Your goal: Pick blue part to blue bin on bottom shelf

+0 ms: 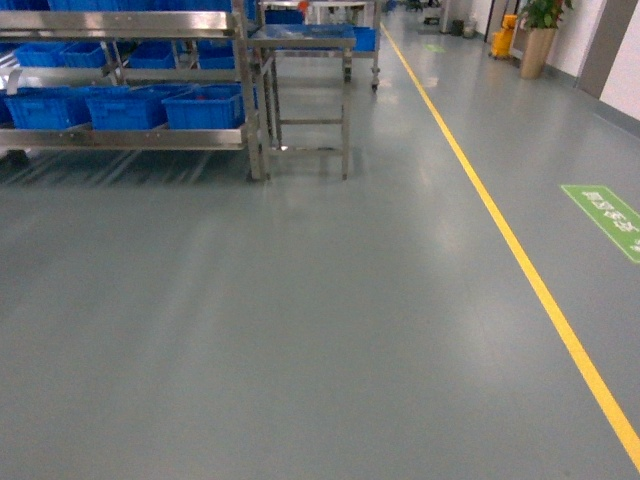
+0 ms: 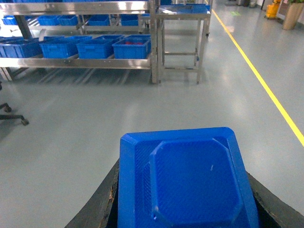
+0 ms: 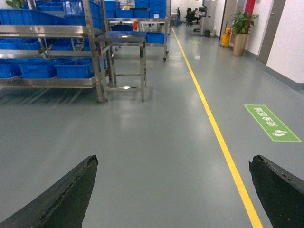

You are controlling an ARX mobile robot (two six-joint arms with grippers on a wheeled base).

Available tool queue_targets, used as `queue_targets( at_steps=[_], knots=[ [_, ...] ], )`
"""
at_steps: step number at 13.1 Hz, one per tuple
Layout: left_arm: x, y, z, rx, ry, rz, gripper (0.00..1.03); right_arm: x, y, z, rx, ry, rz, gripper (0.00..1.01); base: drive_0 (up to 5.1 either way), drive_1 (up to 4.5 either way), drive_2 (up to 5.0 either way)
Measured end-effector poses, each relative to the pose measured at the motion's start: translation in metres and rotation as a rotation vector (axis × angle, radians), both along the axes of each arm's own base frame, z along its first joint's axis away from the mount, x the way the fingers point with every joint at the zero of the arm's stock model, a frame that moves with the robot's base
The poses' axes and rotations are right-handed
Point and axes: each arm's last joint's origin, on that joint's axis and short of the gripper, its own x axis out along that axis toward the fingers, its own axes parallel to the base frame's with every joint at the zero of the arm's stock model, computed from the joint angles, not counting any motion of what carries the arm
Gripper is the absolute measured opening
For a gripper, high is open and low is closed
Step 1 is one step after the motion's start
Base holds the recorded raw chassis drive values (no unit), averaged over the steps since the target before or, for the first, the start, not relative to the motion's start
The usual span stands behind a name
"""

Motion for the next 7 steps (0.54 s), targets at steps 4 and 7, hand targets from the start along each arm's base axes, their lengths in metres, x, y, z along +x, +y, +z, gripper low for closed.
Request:
queue_targets(
  at_steps=[4,7],
  knots=[
    [0.0002,0.0003,0.0,-0.001,-0.002,0.003,0.44,0.0,0.0,-0.0005,0.0,0.005,-0.002,0.98,0.0,4.28,-4.4],
    [0.0001,0.0003,0.0001,-0.001,-0.003,0.004,0.44,0.0,0.0,-0.0004,0.0,0.004,0.0,0.98,0.0,4.32,-4.3]
  ],
)
